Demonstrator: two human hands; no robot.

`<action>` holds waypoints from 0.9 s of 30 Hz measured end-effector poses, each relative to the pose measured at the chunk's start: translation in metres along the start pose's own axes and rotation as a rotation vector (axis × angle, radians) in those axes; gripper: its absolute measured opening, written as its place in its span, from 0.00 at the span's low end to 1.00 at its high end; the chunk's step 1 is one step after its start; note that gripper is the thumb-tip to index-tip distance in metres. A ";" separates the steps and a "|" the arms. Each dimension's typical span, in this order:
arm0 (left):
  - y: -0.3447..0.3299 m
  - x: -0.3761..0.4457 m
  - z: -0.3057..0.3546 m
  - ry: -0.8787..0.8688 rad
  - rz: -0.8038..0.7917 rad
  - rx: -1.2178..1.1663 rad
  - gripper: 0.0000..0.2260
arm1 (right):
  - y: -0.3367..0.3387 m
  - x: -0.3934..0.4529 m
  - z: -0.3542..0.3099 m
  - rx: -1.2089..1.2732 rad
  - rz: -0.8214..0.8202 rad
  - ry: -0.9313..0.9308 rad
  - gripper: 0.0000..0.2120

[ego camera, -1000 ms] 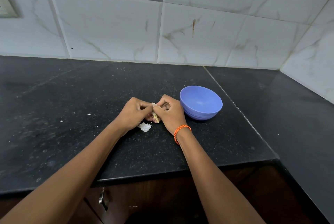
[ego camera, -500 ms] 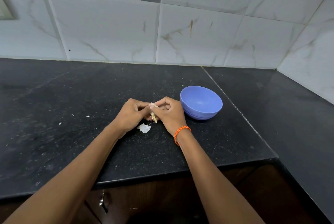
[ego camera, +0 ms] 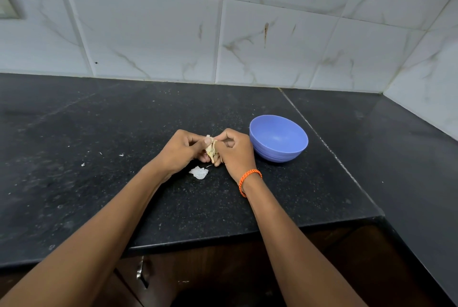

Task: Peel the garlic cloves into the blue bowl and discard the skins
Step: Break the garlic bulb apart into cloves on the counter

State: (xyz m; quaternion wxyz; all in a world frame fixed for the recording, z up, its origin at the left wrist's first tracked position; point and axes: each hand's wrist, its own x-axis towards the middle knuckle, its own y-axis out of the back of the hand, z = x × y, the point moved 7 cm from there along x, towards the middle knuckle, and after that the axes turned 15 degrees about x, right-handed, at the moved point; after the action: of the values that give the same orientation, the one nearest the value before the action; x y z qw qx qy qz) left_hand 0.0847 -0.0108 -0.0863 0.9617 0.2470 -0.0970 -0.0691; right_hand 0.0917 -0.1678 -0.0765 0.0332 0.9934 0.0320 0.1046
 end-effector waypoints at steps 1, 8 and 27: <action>0.000 0.001 -0.001 0.002 -0.002 0.003 0.16 | 0.000 0.000 0.001 -0.005 -0.003 0.000 0.06; 0.000 0.001 -0.003 0.036 0.019 -0.081 0.11 | 0.001 -0.002 0.007 0.137 -0.029 -0.049 0.11; 0.008 -0.011 0.009 -0.071 0.150 0.025 0.10 | 0.008 -0.008 -0.015 -0.038 0.002 0.023 0.09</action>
State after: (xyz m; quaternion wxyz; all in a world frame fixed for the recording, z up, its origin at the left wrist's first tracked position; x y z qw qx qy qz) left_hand 0.0725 -0.0060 -0.0762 0.9569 0.2483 -0.1502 -0.0046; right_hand 0.0813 -0.1757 -0.0624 0.0514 0.9914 0.0294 0.1168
